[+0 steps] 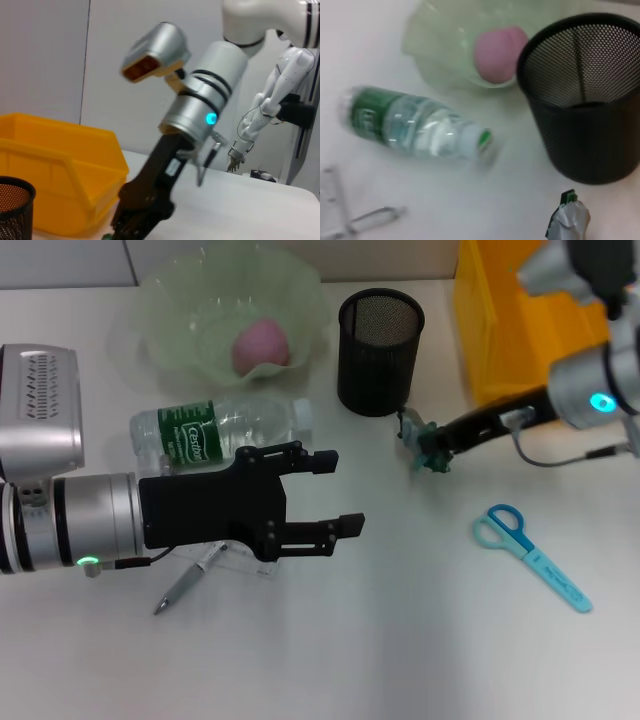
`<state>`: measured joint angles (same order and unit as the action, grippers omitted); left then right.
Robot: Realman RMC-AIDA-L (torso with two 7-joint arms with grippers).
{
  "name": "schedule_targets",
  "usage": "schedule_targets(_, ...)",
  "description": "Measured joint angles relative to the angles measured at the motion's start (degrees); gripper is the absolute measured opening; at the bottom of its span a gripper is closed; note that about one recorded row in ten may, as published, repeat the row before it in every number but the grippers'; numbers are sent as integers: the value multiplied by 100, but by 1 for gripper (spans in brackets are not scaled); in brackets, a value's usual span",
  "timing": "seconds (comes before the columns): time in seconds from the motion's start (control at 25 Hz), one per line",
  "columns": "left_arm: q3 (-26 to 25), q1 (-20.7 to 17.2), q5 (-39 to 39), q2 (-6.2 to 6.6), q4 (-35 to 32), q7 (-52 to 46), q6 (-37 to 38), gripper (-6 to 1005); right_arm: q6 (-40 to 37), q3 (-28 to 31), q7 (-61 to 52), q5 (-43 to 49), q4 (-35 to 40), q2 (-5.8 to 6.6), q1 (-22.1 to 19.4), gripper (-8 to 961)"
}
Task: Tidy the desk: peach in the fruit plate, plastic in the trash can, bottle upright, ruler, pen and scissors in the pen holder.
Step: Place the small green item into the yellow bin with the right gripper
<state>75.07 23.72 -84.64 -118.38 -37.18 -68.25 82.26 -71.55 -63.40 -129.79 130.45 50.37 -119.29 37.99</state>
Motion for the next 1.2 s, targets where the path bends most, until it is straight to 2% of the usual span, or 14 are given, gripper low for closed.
schedule_targets(0.04, 0, 0, 0, 0, 0, 0, 0, 780, 0, 0, 0, 0, 0, 0, 0, 67)
schedule_targets(0.16, -51, -23, 4, -1, 0, 4, -38, 780, -191, 52, 548, -721, 368, 3, -588, 68)
schedule_targets(0.2, -74, -30, -2, -1, 0, 8, -58, 780, -318, 89, 1068, -1342, 473, 7, -951, 68)
schedule_targets(0.24, -74, -30, -2, -1, 0, 8, -58, 779, -318, 89, 1068, -1342, 473, 7, -951, 69)
schedule_targets(0.32, -74, -36, -4, -1, 1, 20, -94, 779, -641, 335, 2116, -2340, 449, 16, -1468, 69)
schedule_targets(0.36, -74, -36, -4, -1, 1, 20, -94, 779, -641, 335, 2116, -2340, 449, 16, -1468, 69)
schedule_targets(0.4, -74, -32, -5, -1, 1, 39, -106, 779, -940, 642, 2808, -2901, 331, 12, -1729, 70)
schedule_targets(0.56, -73, -10, -6, -1, 1, 54, -118, 778, -1283, 1132, 3539, -3548, 38, 12, -1976, 70)
schedule_targets(0.6, -72, -1, -6, -1, 1, 55, -120, 778, -1399, 1508, 3848, -3790, -101, 13, -2075, 71)
schedule_targets(0.64, -72, -1, -6, -1, 1, 55, -120, 778, -1399, 1508, 3848, -3790, -101, 13, -2075, 71)
schedule_targets(0.84, -71, 13, -9, -1, 1, 57, -160, 777, -1430, 2361, 4231, -4099, -249, 10, -2197, 72)
schedule_targets(1.0, -72, 9, -10, -6, 25, 57, -176, 777, -1056, 2853, 4257, -4116, -466, 25, -2047, 73)
schedule_targets(1.16, -72, 16, -9, -8, 46, 58, -185, 776, -668, 2865, 4256, -4101, -561, 25, -1901, 74)
schedule_targets(1.2, -72, 17, 6, -9, 46, 58, -185, 776, -339, 2839, 4256, -4080, -607, 24, -1806, 74)
